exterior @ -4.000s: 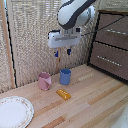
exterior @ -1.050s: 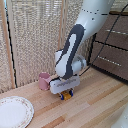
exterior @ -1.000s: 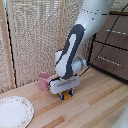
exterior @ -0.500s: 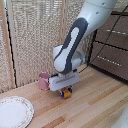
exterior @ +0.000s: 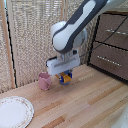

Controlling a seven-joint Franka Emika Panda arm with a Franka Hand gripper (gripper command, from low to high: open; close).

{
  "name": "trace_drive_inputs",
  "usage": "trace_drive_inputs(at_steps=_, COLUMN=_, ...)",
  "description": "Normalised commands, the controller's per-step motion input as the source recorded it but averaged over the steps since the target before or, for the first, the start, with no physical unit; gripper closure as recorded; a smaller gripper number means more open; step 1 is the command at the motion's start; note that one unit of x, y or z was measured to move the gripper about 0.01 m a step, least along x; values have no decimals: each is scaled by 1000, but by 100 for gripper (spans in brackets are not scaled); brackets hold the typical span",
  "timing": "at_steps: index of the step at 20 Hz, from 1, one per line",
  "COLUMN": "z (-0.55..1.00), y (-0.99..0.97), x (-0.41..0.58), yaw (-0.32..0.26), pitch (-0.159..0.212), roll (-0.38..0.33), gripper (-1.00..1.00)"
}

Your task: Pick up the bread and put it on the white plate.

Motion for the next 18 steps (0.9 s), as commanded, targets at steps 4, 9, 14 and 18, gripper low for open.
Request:
trace_drive_inputs(at_steps=4, z=720, y=864, x=68, yaw=0, pitch=8, roll=6, gripper=100)
trace_drive_inputs(at_steps=9, z=443, y=912, x=178, yaw=0, pitch=12, roll=0, gripper=100)
trace_drive_inputs(at_steps=14, z=137, y=942, x=267, yaw=6, pitch=34, roll=0, gripper=100)
trace_drive_inputs(at_steps=18, z=0, y=951, x=338, yaw=22, pitch=53, roll=0, gripper=100)
